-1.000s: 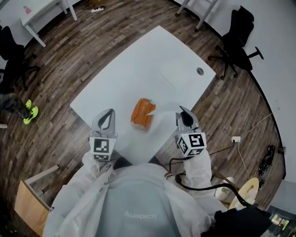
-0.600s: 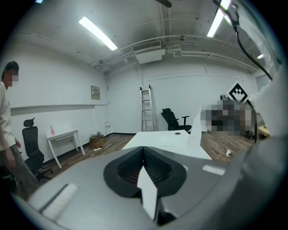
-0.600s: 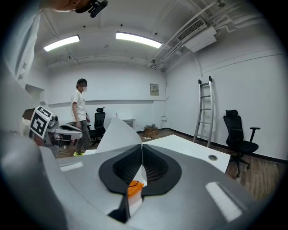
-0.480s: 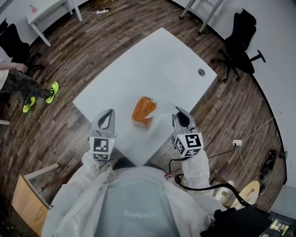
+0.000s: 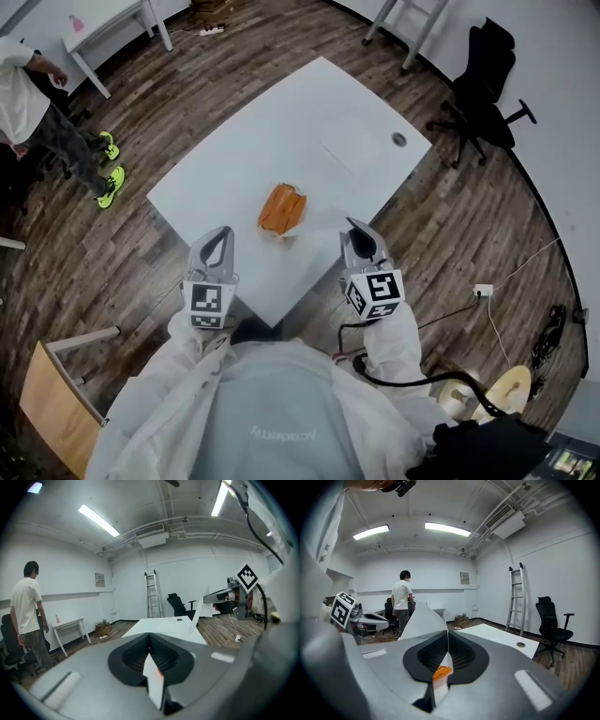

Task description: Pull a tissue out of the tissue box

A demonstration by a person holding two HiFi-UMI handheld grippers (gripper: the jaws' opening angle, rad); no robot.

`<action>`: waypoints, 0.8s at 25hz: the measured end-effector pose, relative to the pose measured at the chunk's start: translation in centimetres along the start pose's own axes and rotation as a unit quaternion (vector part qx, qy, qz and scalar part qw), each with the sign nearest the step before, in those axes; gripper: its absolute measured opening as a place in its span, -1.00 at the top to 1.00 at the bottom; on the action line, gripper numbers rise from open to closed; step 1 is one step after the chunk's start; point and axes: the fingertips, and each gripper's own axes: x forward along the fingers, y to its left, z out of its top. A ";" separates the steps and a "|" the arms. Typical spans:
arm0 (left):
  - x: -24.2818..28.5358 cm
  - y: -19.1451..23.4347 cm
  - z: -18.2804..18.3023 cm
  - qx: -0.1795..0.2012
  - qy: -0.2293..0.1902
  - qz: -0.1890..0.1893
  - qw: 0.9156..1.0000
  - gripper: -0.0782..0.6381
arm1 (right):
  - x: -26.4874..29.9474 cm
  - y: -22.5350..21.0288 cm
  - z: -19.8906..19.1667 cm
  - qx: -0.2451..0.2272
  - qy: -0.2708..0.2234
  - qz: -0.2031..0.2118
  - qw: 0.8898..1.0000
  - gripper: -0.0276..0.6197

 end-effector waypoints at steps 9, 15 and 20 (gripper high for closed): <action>-2.3 -3.9 0.7 0.013 -0.008 0.000 1.000 0.78 | -4.1 0.2 -0.9 0.006 -0.015 0.006 1.000 0.91; -5.2 -5.7 1.0 0.016 -0.017 0.010 1.000 0.78 | -7.0 1.4 -0.9 0.004 -0.031 0.013 0.999 0.91; -7.1 -7.4 1.1 0.011 -0.022 0.018 1.000 0.78 | -8.9 2.2 -0.4 -0.002 -0.044 0.023 0.999 0.91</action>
